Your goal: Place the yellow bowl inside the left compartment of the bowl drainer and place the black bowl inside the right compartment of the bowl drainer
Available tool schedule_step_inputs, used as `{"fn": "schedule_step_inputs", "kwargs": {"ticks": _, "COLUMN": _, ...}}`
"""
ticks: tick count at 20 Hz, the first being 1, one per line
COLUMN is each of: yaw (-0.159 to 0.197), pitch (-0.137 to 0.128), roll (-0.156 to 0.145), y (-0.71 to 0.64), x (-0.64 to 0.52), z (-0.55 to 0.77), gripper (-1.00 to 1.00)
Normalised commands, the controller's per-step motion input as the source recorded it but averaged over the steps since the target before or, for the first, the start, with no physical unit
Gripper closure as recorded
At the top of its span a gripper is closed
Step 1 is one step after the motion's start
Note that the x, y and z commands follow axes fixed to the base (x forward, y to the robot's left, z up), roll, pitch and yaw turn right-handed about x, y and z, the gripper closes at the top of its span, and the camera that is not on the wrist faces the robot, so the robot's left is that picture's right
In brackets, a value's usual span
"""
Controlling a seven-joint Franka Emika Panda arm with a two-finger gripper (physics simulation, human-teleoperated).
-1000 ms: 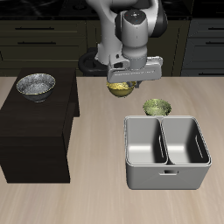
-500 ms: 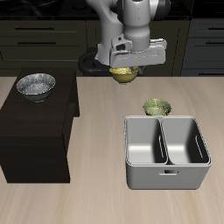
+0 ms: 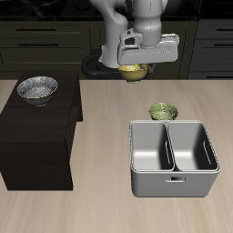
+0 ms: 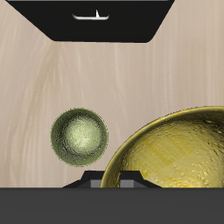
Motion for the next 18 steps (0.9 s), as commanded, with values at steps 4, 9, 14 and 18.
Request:
{"fn": "schedule_step_inputs", "kwargs": {"ticks": 4, "yaw": -0.015, "pitch": -0.012, "roll": -0.021, "y": 0.12, "x": 0.28, "z": 0.23, "gripper": 1.00}}
{"fn": "schedule_step_inputs", "kwargs": {"ticks": 9, "yaw": -0.008, "pitch": 0.019, "roll": 0.003, "y": 0.20, "x": 0.32, "z": 0.13, "gripper": 1.00}}
{"fn": "schedule_step_inputs", "kwargs": {"ticks": 14, "yaw": -0.010, "pitch": 0.005, "roll": 0.000, "y": 0.21, "x": 0.39, "z": 0.15, "gripper": 1.00}}
{"fn": "schedule_step_inputs", "kwargs": {"ticks": 18, "yaw": -0.031, "pitch": 0.023, "roll": -0.007, "y": 0.18, "x": 0.56, "z": 0.20, "gripper": 1.00}}
